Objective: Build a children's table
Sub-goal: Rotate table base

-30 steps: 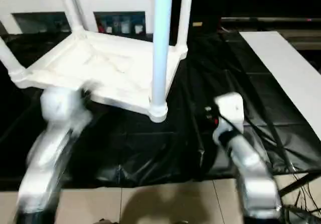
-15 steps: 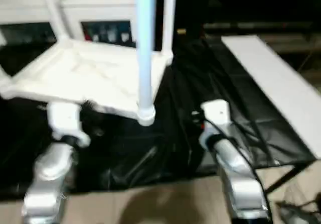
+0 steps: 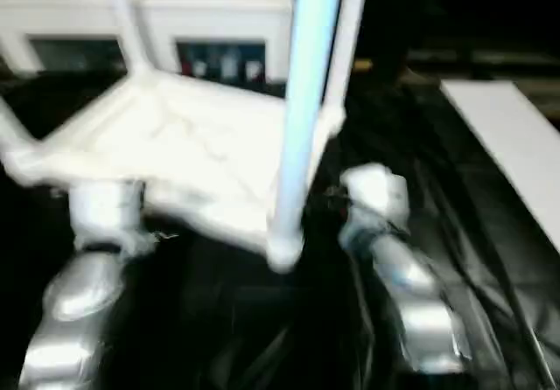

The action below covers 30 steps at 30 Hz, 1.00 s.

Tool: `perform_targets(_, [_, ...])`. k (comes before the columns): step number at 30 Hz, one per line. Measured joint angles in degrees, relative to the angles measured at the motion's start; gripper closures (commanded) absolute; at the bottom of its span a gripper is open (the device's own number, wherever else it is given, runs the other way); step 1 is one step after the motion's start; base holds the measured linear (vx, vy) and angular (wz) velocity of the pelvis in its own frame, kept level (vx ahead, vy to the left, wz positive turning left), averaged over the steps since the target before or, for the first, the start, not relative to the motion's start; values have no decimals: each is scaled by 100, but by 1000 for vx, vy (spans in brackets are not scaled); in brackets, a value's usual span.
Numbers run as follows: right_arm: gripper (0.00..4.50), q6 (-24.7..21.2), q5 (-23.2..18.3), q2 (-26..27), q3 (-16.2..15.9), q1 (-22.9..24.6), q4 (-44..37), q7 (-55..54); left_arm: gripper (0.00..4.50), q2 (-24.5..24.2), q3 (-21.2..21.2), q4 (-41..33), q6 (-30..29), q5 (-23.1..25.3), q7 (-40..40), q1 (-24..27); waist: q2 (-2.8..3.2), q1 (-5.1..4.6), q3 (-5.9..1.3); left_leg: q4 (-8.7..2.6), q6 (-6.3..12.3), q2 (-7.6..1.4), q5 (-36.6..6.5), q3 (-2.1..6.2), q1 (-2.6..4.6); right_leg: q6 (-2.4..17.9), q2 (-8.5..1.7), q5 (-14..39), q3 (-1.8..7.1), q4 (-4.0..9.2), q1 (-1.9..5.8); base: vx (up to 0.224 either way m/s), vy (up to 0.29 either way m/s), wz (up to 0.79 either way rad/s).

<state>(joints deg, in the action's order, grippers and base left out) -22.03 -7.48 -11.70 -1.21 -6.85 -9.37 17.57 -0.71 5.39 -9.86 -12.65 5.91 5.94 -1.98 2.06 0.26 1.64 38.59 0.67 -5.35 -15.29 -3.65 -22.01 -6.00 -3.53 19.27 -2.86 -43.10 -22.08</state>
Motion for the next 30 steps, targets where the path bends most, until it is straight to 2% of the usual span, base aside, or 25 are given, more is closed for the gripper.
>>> perform_targets(1, [74,2,-12,-29,42,72,9,23,365,2,-39,-6,-1,-2,4,-18,-89,11,3,13,-20,84,-1,-88,47,16,-51,-301,146,292,-182,-237,-4,11])
perform_targets(2, [74,22,-9,-76,66,115,25,40,365,-38,-74,4,9,-3,32,-57,-240,25,19,24,-27,214,-17,-207,74,367,-159,-777,278,513,-298,-240,6,38])
perform_targets(3, [74,37,20,-189,119,224,76,41,365,-55,-229,23,24,-10,166,-92,-268,50,36,12,1,204,-31,-306,88,317,-173,-798,396,506,-317,-240,6,38])
perform_targets(4, [74,37,44,-209,143,230,125,40,365,-104,-348,21,64,-37,282,-107,-261,132,40,-30,32,186,-46,-321,92,336,-160,-821,396,539,-322,-82,-18,26])
perform_targets(5, [74,39,49,-205,179,224,126,33,347,-177,-403,24,68,-102,444,-112,-201,165,37,-80,14,150,-37,-315,85,373,-138,-859,358,612,-281,0,0,0])
perform_targets(6, [74,49,49,-171,197,216,123,26,347,-289,-427,28,67,-183,616,-116,-201,172,35,-128,-53,116,3,-318,96,426,-124,-881,328,675,-248,0,0,0])
perform_targets(8, [74,117,43,-118,186,201,118,14,332,-586,-540,90,11,-380,1159,-190,-157,171,51,-121,-128,-18,27,-356,110,531,-81,-972,218,828,-158,-74,-16,14])
perform_targets(10, [74,152,36,-160,194,159,119,14,322,-883,-705,187,-71,-488,1701,-326,-128,157,79,-116,-132,-75,26,-431,126,537,-81,-975,206,879,-104,-85,3,16])
perform_targets(12, [74,157,31,-225,203,158,120,32,300,-1125,-866,304,-185,-536,2176,-511,-110,143,110,-125,-132,-106,26,-496,159,503,-89,-954,215,910,-90,-53,9,8])
perform_targets(15, [74,157,-121,-368,261,143,126,277,277,-1682,-1275,730,-323,-625,3203,-1038,-134,123,148,-140,-132,-109,26,-509,168,487,-99,-940,212,939,-73,-92,10,5])
perform_targets(17, [74,153,-283,-622,300,151,120,674,256,-2009,-1570,1267,-308,-618,3986,-1563,-136,99,155,-174,-132,-109,26,-504,153,487,-99,-940,199,1000,-46,-64,8,-9])
perform_targets(18, [74,153,-348,-784,294,151,112,919,245,-2142,-1690,1600,-265,-607,4312,-1916,-139,69,157,-186,-133,-108,27,-509,136,487,-99,-940,201,1017,-59,0,0,0])
perform_targets(22, [74,157,-443,-1143,218,195,89,1498,233,-2207,-1915,2513,-21,-476,4893,-2858,-133,-24,158,-187,-156,-108,45,-513,116,489,-102,-941,203,1012,-77,-13,0,0])
perform_targets(23, [74,157,-466,-1207,211,213,67,1597,208,-2210,-1957,2667,62,-423,4965,-2994,-131,-43,158,-189,-156,-108,46,-512,113,489,-105,-941,201,1012,-83,0,0,0])
perform_targets(25, [74,157,-554,-1497,133,285,32,1940,204,-2260,-2231,3284,221,-194,5208,-3408,-132,-68,159,-192,-156,-109,46,-508,110,489,-105,-941,194,1012,-90,0,0,0])
perform_targets(28, [74,157,-596,-1815,115,430,-57,2313,168,-2315,-2533,3989,317,18,5561,-3769,-132,-91,160,-194,-155,-112,46,-506,101,489,-105,-941,188,1012,-101,0,0,0])
perform_targets(30, [74,158,-592,-2012,84,483,-63,2544,160,-2322,-2814,4538,480,232,5774,-4035,-132,-93,161,-194,-153,-113,47,-507,95,489,-105,-941,188,1013,-103,0,0,0])
